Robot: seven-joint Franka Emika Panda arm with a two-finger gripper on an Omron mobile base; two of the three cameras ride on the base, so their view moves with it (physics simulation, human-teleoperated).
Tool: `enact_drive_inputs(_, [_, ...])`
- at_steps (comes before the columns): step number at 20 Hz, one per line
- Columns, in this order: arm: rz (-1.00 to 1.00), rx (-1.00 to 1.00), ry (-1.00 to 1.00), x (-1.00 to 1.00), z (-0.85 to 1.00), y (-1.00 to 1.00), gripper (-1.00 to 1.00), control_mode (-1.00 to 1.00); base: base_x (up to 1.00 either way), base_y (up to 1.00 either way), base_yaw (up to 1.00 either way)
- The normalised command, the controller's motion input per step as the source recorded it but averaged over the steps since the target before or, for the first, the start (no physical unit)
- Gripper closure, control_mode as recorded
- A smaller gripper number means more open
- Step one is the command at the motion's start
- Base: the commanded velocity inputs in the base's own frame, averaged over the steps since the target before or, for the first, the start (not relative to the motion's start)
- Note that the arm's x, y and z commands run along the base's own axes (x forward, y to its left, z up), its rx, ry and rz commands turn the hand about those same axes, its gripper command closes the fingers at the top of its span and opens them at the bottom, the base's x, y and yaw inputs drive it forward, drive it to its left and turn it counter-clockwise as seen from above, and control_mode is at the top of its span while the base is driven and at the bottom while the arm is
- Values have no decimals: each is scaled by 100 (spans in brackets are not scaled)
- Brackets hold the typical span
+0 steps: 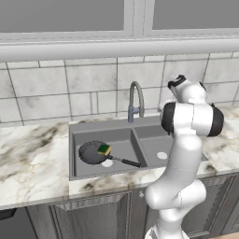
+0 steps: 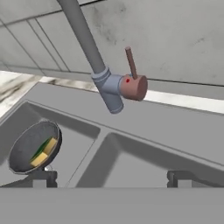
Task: Pick the pan and sponge and place them into the sink. Then turn on the water.
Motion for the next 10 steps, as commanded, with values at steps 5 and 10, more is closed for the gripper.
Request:
enact_drive_inputs(5, [0, 8, -1, 40, 0, 0, -100, -100, 0, 0, 0])
enact_drive_inputs(10, [0, 8, 0, 25, 0, 0, -100, -100, 0, 0, 0])
